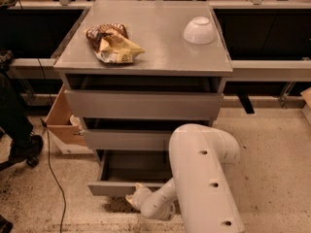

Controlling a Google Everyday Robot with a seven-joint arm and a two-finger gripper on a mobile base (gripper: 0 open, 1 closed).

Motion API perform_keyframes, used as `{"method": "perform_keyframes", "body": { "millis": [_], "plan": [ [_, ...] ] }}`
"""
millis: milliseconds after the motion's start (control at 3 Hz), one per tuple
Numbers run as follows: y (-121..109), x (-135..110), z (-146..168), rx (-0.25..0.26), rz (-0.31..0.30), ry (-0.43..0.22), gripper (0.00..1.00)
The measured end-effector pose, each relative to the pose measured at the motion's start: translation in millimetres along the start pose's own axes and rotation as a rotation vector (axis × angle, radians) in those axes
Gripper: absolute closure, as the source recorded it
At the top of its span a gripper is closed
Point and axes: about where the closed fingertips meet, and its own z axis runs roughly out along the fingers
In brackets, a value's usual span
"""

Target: Close bottom drawer

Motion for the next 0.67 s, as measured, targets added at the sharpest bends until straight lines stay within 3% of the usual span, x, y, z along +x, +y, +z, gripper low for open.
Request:
{"method": "perform_keyframes", "body": {
  "millis": [667],
  "plan": [
    [25.5, 9.6, -0.6, -0.044, 0.019, 0.002, 0.85]
  ]
}}
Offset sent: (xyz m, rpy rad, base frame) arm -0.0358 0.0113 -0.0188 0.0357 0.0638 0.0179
